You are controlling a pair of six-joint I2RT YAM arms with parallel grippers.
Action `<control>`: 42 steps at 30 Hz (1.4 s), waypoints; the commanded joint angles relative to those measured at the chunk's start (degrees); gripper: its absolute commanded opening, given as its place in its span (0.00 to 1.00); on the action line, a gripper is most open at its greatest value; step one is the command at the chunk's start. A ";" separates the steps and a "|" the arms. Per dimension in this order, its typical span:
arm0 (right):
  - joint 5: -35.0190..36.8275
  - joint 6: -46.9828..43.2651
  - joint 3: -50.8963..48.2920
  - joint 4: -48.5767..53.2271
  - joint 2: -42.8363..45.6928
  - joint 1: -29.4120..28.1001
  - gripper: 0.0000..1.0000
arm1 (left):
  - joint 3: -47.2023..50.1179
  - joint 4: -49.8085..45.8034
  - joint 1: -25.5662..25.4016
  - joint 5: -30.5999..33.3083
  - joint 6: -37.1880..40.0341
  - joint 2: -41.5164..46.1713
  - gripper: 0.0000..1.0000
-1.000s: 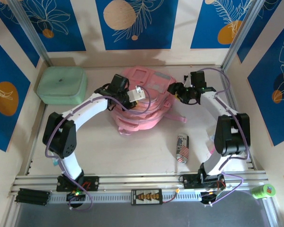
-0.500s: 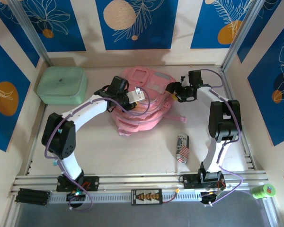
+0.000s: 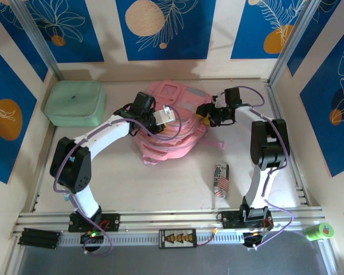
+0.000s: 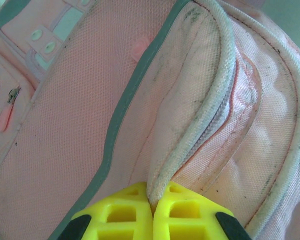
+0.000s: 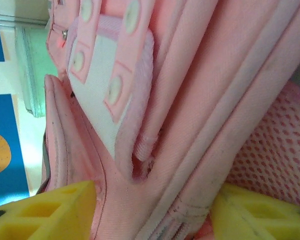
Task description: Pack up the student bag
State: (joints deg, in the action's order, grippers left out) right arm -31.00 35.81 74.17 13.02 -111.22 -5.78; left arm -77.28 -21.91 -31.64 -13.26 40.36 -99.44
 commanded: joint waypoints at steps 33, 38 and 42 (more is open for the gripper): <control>2.45 -7.14 -7.73 4.70 7.77 -2.48 0.35 | -1.30 1.22 -0.20 1.20 -2.73 1.20 0.03; 2.81 -7.24 -7.96 4.75 7.75 -2.42 0.28 | -1.11 0.82 -0.26 1.48 -2.82 1.09 0.03; 2.70 -7.33 -8.95 3.88 8.61 -2.45 0.29 | -1.29 0.77 -0.26 1.57 -2.91 0.95 0.03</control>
State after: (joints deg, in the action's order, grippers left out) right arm -29.95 28.97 66.74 15.59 -104.57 -8.25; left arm -77.28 -22.28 -31.66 -11.97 39.29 -99.46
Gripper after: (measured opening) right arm 0.292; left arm 0.044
